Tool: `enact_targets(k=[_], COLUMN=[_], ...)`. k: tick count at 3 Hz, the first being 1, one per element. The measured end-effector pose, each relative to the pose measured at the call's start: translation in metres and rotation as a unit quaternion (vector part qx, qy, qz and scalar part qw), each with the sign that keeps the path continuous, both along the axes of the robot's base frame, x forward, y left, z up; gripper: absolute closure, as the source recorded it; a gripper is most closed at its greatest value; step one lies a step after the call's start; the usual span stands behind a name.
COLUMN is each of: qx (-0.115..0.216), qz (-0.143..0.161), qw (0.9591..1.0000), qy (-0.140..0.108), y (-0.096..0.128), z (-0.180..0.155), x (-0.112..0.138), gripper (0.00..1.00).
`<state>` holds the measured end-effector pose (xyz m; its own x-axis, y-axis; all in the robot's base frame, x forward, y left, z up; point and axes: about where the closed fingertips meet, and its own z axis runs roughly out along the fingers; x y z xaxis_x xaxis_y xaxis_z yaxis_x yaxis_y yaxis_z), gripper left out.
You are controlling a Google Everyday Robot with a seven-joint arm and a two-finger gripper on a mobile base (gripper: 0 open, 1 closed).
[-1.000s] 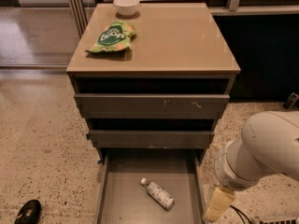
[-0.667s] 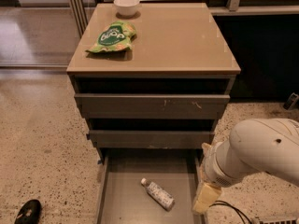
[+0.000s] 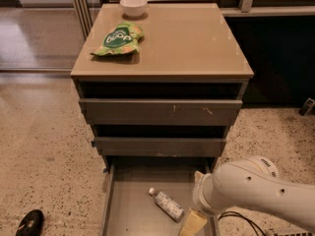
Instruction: Pick blue plastic bottle from bottom drawer and place on counter
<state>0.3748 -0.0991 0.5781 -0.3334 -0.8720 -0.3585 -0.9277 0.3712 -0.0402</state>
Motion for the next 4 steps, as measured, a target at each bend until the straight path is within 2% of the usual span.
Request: enact_targets(k=[1,2,4], qx=[0.000,0.018,0.033], qz=[0.000,-0.010,-0.028], qw=[1.0000,0.9998,0.9990], qy=[0.000,0.003,0.013], y=[0.000,0.007,0.026], z=[0.000,-0.019,-0.083], x=[0.000,0.003,0.010], gripper=[0.00,0.00,0.00])
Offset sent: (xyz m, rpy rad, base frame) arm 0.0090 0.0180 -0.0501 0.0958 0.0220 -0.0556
